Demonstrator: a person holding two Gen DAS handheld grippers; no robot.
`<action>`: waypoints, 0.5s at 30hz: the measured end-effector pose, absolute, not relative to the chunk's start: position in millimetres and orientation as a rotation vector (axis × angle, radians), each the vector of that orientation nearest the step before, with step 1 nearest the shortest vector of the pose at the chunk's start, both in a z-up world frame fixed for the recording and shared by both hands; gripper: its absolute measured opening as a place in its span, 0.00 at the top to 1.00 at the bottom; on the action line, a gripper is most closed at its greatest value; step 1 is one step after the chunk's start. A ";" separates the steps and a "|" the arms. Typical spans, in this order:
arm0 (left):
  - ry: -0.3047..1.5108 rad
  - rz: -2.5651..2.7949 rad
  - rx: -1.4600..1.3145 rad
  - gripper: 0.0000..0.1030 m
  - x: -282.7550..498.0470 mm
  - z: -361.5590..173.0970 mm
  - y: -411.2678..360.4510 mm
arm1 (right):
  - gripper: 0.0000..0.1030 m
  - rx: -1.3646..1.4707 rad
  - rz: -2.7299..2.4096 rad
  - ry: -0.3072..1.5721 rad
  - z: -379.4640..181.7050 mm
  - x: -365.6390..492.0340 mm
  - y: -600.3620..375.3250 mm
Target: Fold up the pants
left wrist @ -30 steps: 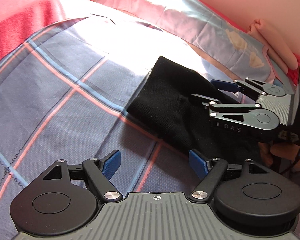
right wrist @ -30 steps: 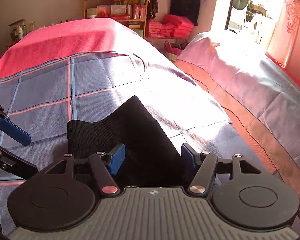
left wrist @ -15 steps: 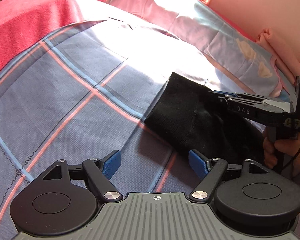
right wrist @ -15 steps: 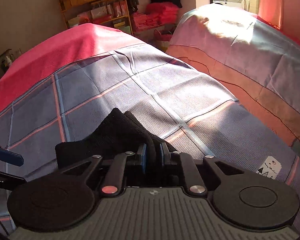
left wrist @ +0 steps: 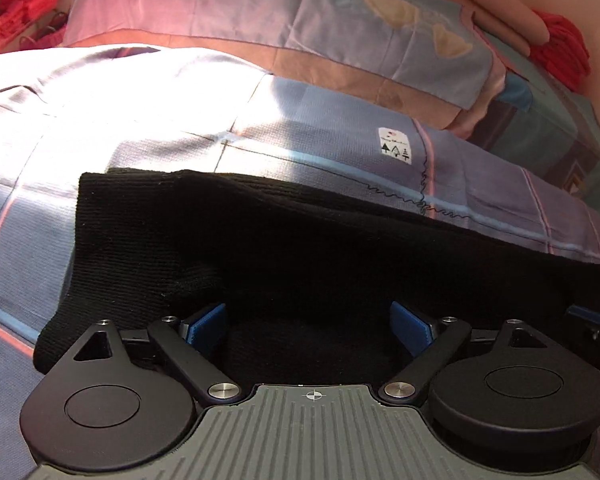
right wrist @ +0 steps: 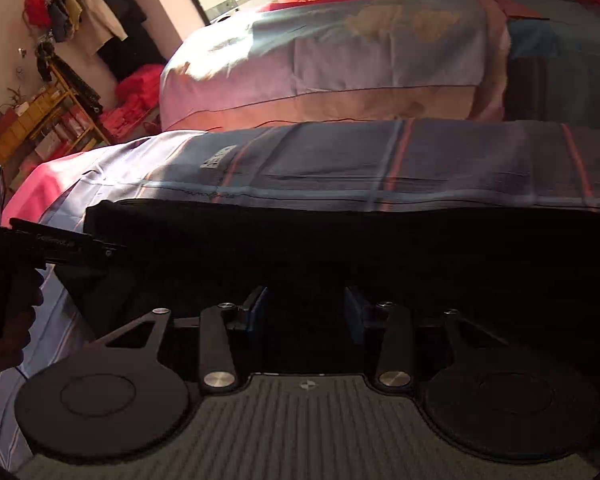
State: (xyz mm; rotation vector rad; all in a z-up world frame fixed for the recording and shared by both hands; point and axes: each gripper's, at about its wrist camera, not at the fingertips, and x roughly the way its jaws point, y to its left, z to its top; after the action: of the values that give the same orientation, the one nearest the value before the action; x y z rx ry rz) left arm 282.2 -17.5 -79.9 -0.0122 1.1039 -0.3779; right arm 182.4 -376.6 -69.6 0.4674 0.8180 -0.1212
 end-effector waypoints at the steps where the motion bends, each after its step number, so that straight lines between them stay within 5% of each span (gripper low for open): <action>1: 1.109 -0.378 0.004 0.00 281.1 -80.7 -20.7 | 0.96 0.495 -0.222 0.770 -63.7 170.4 -395.4; 3: 1.105 -0.373 0.059 0.00 276.9 -82.0 -27.1 | 0.89 0.453 -0.363 0.683 -46.5 149.0 -412.5; 5: 1.102 -0.366 0.083 0.00 276.2 -83.5 -30.2 | 0.63 0.439 -0.279 0.691 -41.2 142.4 -411.6; 7: 1.111 -0.357 0.088 0.00 278.1 -83.7 -32.4 | 0.49 0.426 -0.142 0.762 -53.0 146.5 -406.7; 9: 1.130 -0.344 0.095 0.00 282.4 -82.6 -36.1 | 0.92 0.450 -0.334 0.786 -61.6 148.6 -419.4; 10: 1.140 -0.337 0.096 0.00 283.6 -81.3 -36.9 | 0.95 0.518 -0.422 0.755 -57.4 142.0 -430.0; 15: 1.129 -0.364 0.096 0.00 279.5 -66.1 -44.7 | 0.56 0.434 -0.065 0.712 -28.6 126.8 -361.5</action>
State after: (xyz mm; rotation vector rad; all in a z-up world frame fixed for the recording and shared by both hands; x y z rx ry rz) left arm 279.5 -44.7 -66.1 0.0961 1.1287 -0.3641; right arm 126.8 -361.5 -28.6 0.4342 0.7125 -0.0646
